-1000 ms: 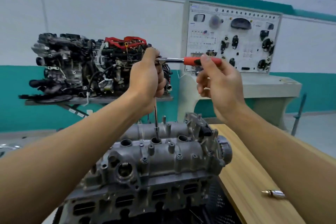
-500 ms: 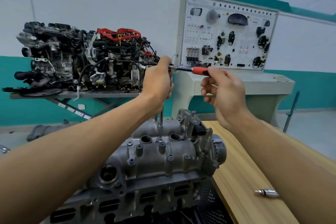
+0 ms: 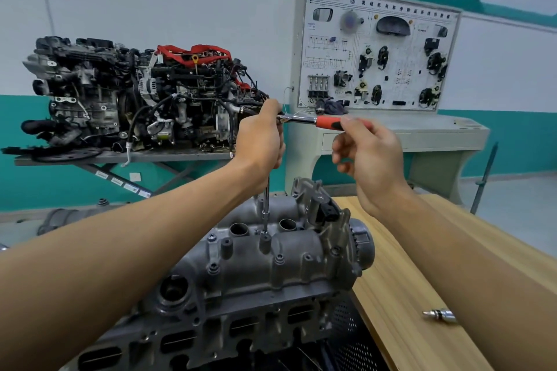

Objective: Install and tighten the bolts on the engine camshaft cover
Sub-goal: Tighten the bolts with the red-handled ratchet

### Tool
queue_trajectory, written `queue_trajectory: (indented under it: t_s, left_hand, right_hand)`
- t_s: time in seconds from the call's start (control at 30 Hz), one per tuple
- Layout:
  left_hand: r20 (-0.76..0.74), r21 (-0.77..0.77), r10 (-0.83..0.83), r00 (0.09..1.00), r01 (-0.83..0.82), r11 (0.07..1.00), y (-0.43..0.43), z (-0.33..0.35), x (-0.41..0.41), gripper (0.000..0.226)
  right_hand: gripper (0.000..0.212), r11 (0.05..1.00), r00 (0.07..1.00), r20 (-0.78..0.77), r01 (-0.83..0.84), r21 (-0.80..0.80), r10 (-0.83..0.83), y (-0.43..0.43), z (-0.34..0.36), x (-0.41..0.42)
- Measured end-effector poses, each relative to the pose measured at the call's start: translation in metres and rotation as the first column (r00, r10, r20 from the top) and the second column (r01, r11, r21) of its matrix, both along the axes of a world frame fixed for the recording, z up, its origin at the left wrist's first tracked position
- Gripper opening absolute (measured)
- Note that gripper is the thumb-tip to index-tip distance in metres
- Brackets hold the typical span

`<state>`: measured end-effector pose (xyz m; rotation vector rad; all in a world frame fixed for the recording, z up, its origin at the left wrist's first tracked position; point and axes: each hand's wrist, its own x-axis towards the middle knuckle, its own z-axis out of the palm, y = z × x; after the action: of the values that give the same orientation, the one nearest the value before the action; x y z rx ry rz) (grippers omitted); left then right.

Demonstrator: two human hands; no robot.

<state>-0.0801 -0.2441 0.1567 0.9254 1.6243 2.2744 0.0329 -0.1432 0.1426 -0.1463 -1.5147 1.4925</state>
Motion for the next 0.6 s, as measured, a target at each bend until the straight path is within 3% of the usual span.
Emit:
queue_trajectory:
  t_s: [0.27, 0.4, 0.6]
  left_hand:
    - [-0.023, -0.01, 0.074, 0.997, -0.074, 0.997, 0.0, -0.002, 0.002, 0.06]
    - [-0.059, -0.056, 0.084, 0.995, -0.088, 0.995, 0.004, -0.003, 0.006, 0.049]
    - [-0.071, -0.12, 0.069, 0.995, -0.078, 0.99, 0.008, -0.001, 0.002, 0.051]
  right_hand:
    - [0.013, 0.998, 0.999, 0.008, 0.042, 0.046, -0.043, 0.006, -0.006, -0.01]
    - [0.015, 0.999, 0.999, 0.025, 0.038, -0.029, -0.037, 0.017, -0.007, -0.021]
    - [0.023, 0.987, 0.995, 0.093, -0.018, -0.159, 0.033, 0.03, 0.0, -0.049]
